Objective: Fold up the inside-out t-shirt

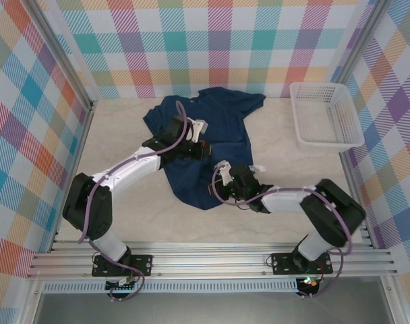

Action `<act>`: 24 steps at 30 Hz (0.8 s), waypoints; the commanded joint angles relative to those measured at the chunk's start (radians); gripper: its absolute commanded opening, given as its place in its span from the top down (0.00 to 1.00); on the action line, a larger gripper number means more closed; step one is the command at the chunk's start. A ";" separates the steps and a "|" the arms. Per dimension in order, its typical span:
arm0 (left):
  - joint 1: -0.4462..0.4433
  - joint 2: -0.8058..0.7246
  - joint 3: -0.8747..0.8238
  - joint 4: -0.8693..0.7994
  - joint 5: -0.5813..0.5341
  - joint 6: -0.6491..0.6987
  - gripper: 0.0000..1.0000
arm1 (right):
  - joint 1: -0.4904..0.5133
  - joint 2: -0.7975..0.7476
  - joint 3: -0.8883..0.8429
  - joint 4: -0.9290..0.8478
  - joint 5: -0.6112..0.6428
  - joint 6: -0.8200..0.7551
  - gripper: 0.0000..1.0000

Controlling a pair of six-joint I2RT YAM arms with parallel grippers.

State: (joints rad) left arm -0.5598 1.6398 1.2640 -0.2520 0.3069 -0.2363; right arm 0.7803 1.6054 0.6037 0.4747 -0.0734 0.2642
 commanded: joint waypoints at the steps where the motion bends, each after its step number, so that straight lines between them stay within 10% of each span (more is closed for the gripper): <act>1: 0.013 -0.059 0.048 -0.072 0.059 -0.081 1.00 | 0.010 0.099 0.042 0.241 0.133 -0.037 0.83; 10: 0.028 -0.143 0.075 -0.081 0.123 -0.130 1.00 | 0.010 0.174 0.112 0.182 0.419 -0.021 0.86; 24: 0.024 -0.165 0.080 -0.069 0.173 -0.152 1.00 | 0.037 0.220 0.113 0.259 0.257 -0.293 0.87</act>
State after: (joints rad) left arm -0.5423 1.5078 1.3228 -0.3313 0.4488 -0.3798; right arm 0.8177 1.7958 0.6735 0.6956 0.2111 0.0216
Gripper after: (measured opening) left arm 0.052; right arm 0.131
